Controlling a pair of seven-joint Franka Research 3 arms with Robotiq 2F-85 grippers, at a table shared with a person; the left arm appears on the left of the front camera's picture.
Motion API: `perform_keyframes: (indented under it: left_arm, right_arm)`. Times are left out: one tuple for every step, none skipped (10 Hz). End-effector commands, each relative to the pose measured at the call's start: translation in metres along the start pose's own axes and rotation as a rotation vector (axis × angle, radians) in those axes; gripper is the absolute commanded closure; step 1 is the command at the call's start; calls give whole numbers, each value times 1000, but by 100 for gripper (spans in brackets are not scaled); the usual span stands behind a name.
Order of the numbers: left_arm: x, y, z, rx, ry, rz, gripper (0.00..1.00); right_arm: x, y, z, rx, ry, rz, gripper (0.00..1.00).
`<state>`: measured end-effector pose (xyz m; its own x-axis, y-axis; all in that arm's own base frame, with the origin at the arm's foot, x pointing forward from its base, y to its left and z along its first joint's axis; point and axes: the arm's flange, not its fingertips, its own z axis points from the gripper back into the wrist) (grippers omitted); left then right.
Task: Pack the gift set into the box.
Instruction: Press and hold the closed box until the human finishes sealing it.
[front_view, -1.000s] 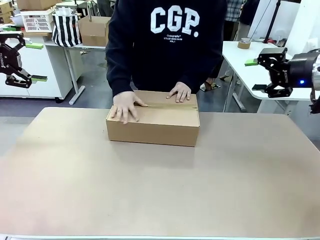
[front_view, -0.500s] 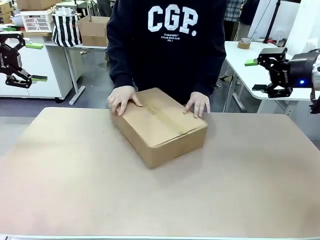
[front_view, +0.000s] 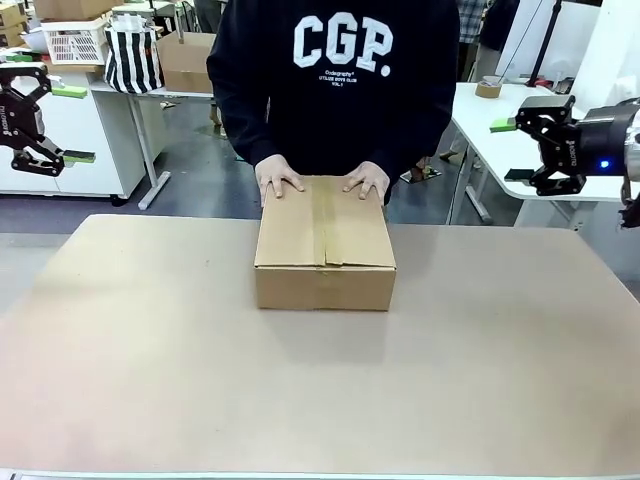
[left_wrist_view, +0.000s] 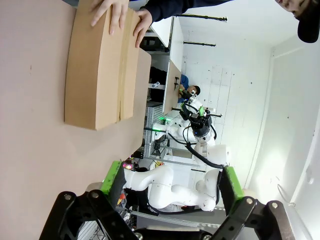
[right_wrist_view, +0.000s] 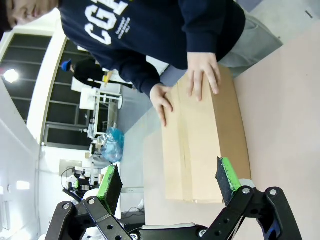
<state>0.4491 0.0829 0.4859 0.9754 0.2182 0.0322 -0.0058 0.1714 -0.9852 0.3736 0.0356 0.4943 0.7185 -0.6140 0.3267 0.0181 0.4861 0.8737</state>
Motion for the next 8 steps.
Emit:
perform_keyframes:
  left_arm:
    - [-3, 1, -2, -4, -12, -7, 0]
    - [-3, 1, -2, -4, -12, -7, 0]
    - [-3, 1, -2, -4, -12, -7, 0]
    - [-3, 1, -2, -4, -12, -7, 0]
    - [-3, 1, -2, -4, -12, -7, 0]
    - [-3, 1, -2, -4, -12, -7, 0]
    - [-3, 1, -2, -4, -12, -7, 0]
    - [-3, 1, -2, -4, -12, -7, 0]
  right_arm:
    - [4, 11, 8, -4, 5, -5, 0]
    - [4, 11, 8, -4, 5, -5, 0]
    - [4, 11, 8, -4, 5, -5, 0]
    - [4, 11, 8, -4, 5, -5, 0]
    - [4, 11, 8, -4, 5, -5, 0]
    - [4, 11, 8, -4, 5, -5, 0]
    - [4, 11, 8, -4, 5, -5, 0]
    - [4, 11, 8, -4, 5, -5, 0]
